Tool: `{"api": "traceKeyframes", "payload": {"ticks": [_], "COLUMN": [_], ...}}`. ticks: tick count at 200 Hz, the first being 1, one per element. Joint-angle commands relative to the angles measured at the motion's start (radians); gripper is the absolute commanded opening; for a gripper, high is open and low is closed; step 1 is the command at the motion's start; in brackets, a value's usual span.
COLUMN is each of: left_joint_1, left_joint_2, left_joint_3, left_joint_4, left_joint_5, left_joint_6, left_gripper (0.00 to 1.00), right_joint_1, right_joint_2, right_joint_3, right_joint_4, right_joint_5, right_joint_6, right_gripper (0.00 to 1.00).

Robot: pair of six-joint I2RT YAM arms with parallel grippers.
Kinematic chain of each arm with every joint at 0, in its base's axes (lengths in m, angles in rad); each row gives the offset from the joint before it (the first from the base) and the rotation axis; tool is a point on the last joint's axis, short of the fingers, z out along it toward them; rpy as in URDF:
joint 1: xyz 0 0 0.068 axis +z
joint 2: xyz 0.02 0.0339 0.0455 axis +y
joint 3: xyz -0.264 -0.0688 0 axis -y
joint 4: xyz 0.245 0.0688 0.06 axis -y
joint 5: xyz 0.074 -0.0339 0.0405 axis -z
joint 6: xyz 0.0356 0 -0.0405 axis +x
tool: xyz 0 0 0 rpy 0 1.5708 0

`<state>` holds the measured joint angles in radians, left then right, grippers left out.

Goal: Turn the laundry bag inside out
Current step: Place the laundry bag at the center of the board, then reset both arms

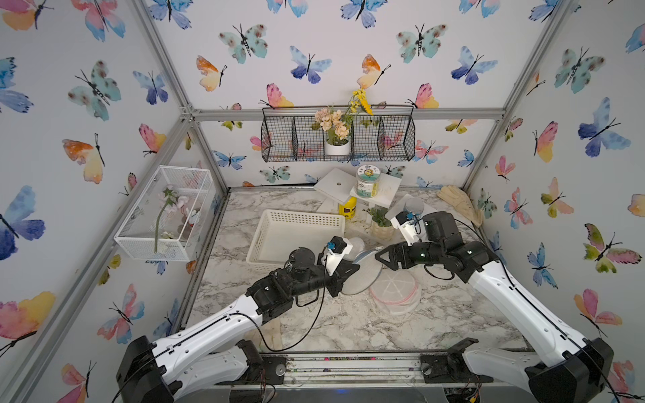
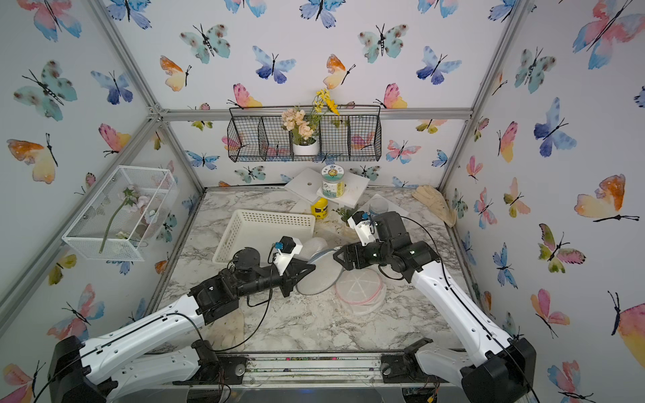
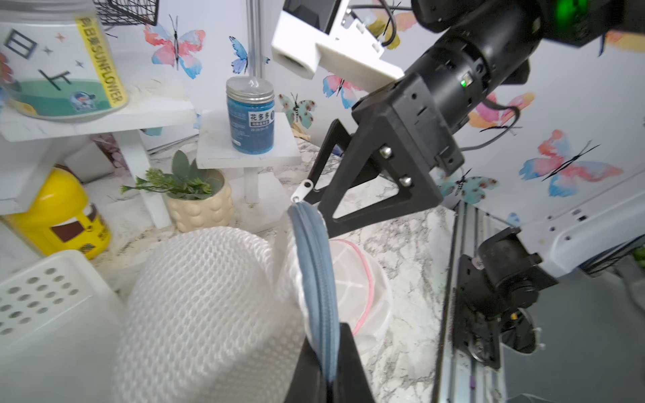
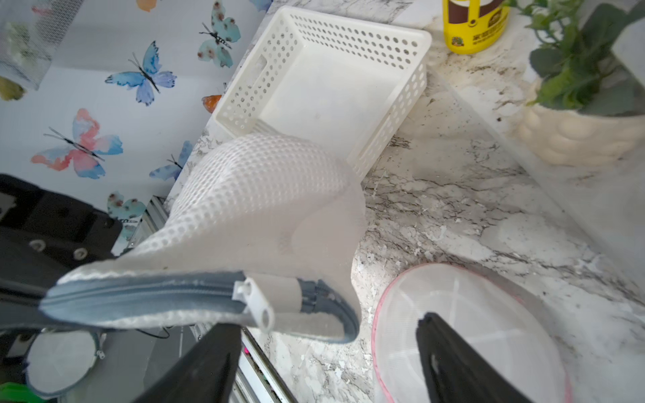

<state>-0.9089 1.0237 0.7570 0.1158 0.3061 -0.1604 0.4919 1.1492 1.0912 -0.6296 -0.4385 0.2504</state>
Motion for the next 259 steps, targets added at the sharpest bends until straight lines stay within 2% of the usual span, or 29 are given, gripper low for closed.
{"api": "traceKeyframes", "payload": {"ticks": [1,20,58,90,102,110,117,123,138,155,166,190,222,239,259], "left_joint_1": [0.036,0.103,0.165,0.258,0.302,0.316,0.318,0.318,0.320,0.320,0.320,0.320,0.321,0.341,0.412], "left_joint_2": [-0.014,-0.025,-0.083,-0.106,-0.111,-0.121,-0.135,-0.145,-0.172,-0.207,-0.236,-0.309,-0.362,-0.368,-0.352], "left_joint_3": [-0.077,-0.174,-0.293,-0.460,-0.497,-0.505,-0.499,-0.488,-0.452,-0.400,-0.355,-0.253,-0.217,-0.230,-0.269], "left_joint_4": [0.160,0.251,0.264,0.387,0.378,0.350,0.302,0.256,0.147,0.005,-0.108,-0.348,-0.450,-0.403,-0.290], "left_joint_5": [0.252,0.329,0.327,0.312,0.302,0.285,0.261,0.241,0.187,0.045,-0.054,-0.369,-0.694,-0.785,-0.790], "left_joint_6": [-0.265,-0.438,-0.583,-0.736,-0.751,-0.740,-0.723,-0.703,-0.658,-0.615,-0.592,-0.554,-0.434,-0.289,-0.119], "left_gripper": [0.00,0.00,0.00,0.00,0.16,0.27,0.44,0.55,0.74,1.00,0.99,0.99,0.99,0.99,0.99], "right_joint_1": [0.002,0.002,0.002,0.002,0.002,0.002,0.002,0.003,0.002,0.002,0.002,-0.002,-0.013,-0.019,-0.042], "right_joint_2": [-0.058,-0.100,-0.148,-0.172,-0.179,-0.181,-0.182,-0.182,-0.178,-0.175,-0.177,-0.200,-0.250,-0.259,-0.249], "right_joint_3": [0.013,-0.020,-0.062,-0.102,-0.118,-0.126,-0.130,-0.133,-0.137,-0.143,-0.145,-0.176,-0.310,-0.422,-0.579], "right_joint_4": [-0.026,-0.029,-0.068,-0.064,-0.054,-0.047,-0.044,-0.042,-0.035,-0.026,-0.018,0.048,0.248,0.404,0.671], "right_joint_5": [0.165,0.267,0.417,0.434,0.431,0.429,0.431,0.436,0.454,0.492,0.541,0.667,0.792,0.879,0.950], "right_joint_6": [0.004,0.007,0.036,0.071,0.083,0.088,0.092,0.095,0.099,0.104,0.113,0.136,0.129,0.081,-0.011], "right_gripper": [0.95,0.95,0.96,0.97,0.97,0.97,0.97,0.97,0.97,0.98,0.99,1.00,0.99,0.98,0.98]}}
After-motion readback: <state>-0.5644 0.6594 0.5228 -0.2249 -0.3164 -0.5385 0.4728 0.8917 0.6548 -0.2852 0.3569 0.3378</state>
